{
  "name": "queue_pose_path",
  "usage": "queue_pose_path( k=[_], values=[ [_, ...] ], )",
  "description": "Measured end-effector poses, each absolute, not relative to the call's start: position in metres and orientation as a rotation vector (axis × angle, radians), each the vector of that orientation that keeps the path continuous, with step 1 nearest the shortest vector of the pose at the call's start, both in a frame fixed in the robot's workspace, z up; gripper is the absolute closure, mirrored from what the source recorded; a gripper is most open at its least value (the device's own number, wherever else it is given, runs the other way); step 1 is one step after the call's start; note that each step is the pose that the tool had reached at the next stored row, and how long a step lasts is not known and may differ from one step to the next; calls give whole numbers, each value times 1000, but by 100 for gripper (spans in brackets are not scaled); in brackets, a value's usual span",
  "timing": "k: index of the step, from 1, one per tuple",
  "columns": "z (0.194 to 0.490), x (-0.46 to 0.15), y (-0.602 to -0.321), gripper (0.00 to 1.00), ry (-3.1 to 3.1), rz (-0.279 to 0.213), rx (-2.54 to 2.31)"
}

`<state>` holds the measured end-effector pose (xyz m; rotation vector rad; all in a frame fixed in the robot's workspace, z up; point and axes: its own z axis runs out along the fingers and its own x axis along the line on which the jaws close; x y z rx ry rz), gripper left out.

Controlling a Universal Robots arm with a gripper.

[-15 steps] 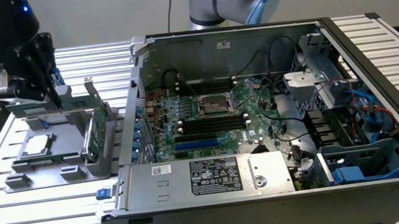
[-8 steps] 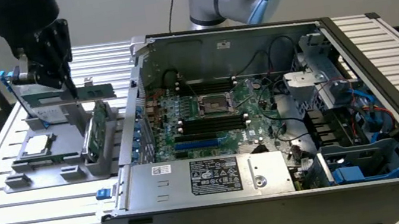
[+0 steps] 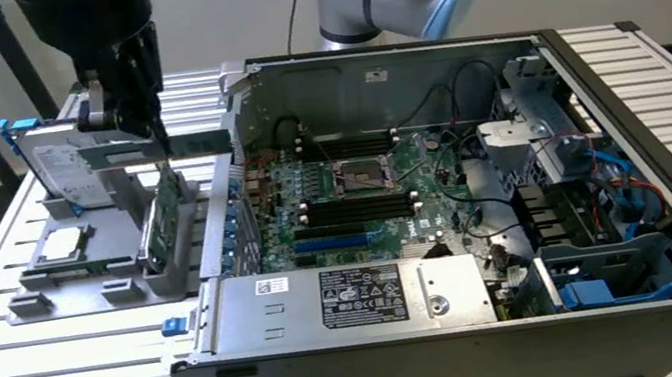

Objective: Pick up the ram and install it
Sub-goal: 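Pick up the ram and move it above insertion slot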

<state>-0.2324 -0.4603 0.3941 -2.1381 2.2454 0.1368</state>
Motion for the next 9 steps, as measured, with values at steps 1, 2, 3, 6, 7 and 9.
queue_pose_path(
  k=[1,2,3,6,7,9],
  values=[
    [394,-228,-460,86,2243,140,-2137],
    [394,-223,-460,86,2241,143,-2136],
    [394,-219,-460,86,2239,147,-2135],
    [394,-205,-460,86,2234,154,-2133],
    [394,-201,-460,86,2232,157,-2133],
    [394,-191,-460,86,2228,161,-2133]
  ],
)
